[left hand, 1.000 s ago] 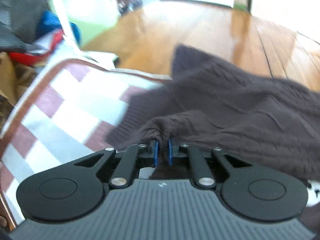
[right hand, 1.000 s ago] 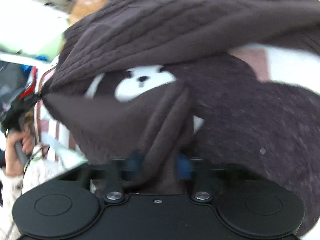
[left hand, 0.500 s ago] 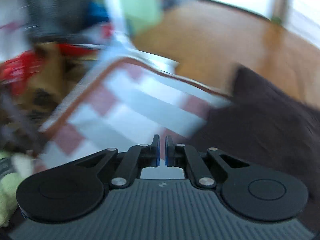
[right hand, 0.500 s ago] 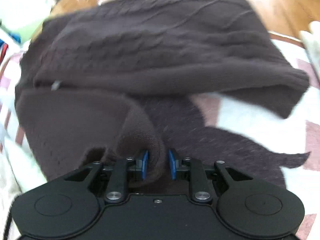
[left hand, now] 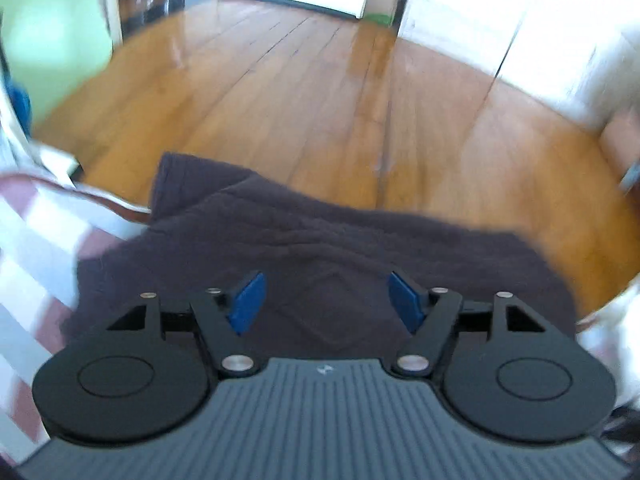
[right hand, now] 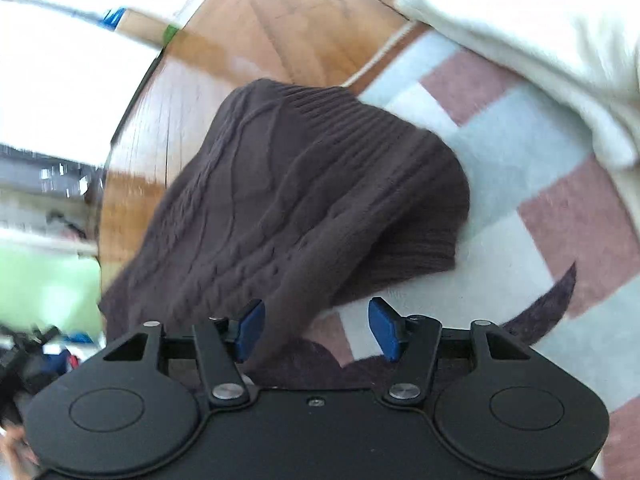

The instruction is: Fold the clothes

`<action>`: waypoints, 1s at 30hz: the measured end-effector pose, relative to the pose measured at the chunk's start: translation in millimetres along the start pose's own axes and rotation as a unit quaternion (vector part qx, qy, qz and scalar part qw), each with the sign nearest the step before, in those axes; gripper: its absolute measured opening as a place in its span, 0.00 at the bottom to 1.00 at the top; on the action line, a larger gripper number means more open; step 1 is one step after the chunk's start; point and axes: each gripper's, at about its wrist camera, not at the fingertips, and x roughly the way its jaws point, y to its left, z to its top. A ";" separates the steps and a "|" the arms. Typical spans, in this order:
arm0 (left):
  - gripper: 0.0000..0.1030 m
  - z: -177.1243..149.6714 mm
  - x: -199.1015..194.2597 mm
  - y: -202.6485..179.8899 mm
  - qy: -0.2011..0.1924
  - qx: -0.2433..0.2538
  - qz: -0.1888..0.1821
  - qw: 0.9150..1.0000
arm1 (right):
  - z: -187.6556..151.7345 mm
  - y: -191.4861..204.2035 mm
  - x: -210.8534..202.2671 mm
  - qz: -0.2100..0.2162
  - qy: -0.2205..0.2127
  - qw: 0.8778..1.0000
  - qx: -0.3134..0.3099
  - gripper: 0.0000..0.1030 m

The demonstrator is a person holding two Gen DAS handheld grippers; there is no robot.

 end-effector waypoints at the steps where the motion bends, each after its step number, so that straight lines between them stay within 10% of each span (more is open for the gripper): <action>1: 0.66 -16.3 3.2 -1.7 -0.008 0.034 0.003 0.999 | 0.3 2.2 2.2 -0.007 0.002 1.000 -0.005 0.63; 6: 0.66 -84.3 29.4 24.2 -0.016 0.113 0.052 0.992 | 6.9 10.6 9.5 -0.036 0.014 0.999 -0.025 0.63; 16: 0.65 -87.4 81.2 122.1 0.010 -0.058 -0.054 0.997 | 16.9 1.1 6.7 0.016 -0.052 0.996 0.075 0.68; 21: 0.64 -87.9 80.0 114.2 0.005 -0.066 -0.089 0.994 | 18.5 31.5 26.8 -0.063 -0.047 0.996 -0.041 0.68; 23: 0.65 -85.5 76.9 101.8 -0.010 -0.026 -0.075 0.997 | 19.5 48.9 30.4 -0.093 -0.069 0.988 -0.103 0.55; 25: 0.65 -87.3 78.9 91.6 -0.017 0.009 -0.073 0.997 | 22.2 68.2 30.0 -0.112 -0.098 0.976 -0.158 0.07; 30: 0.63 -102.4 55.7 88.6 -0.054 0.018 -0.052 0.997 | 22.9 136.1 -8.8 -0.090 -0.213 0.941 -0.245 0.07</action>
